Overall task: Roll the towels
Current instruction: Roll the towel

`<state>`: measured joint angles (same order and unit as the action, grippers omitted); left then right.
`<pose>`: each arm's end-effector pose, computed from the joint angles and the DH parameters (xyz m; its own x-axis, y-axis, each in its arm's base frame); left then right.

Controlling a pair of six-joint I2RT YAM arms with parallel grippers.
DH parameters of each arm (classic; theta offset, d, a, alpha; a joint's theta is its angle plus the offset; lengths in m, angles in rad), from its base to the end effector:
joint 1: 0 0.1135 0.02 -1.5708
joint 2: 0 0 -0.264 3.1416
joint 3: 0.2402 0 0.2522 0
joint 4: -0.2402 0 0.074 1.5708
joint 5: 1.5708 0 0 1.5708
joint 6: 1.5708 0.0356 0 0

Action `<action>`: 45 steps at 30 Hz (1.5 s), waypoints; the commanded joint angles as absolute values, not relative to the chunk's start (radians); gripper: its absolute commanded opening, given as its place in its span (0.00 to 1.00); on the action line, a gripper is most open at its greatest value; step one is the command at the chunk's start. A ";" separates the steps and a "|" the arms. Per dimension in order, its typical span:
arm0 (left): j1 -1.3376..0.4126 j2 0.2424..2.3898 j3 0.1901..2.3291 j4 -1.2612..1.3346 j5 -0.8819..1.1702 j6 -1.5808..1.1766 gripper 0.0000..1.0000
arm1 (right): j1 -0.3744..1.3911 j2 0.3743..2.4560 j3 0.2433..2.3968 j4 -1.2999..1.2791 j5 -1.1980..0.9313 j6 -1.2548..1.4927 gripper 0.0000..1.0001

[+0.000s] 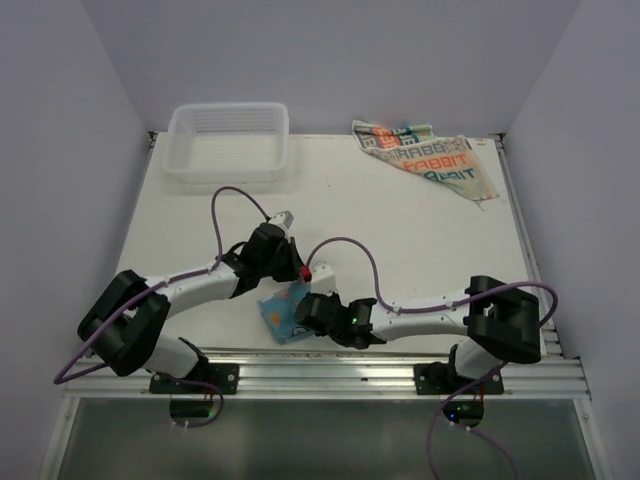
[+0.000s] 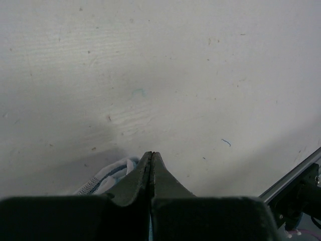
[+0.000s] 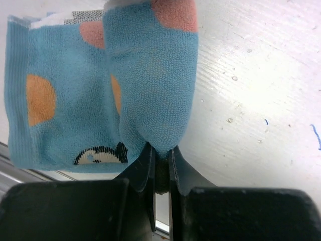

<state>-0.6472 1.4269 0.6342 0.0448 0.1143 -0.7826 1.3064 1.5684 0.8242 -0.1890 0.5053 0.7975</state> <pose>0.2185 -0.1703 0.1680 -0.8541 -0.2325 -0.4651 0.0895 0.8154 -0.5719 0.0958 0.2878 0.1712 -0.6972 -0.1791 -0.6941 -0.3871 0.9090 0.1543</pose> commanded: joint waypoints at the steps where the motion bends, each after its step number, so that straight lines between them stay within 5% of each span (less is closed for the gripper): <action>1: -0.638 1.428 0.698 0.002 0.084 -0.746 0.00 | 1.382 1.630 0.897 -0.363 0.744 0.732 0.00; 24: -0.638 1.342 0.794 -0.129 0.041 -0.672 0.00 | 1.493 1.954 1.224 -0.960 1.140 0.956 0.00; 45: -0.686 1.391 0.695 0.185 0.408 -0.675 0.00 | 1.493 2.066 1.253 -0.796 1.086 0.752 0.00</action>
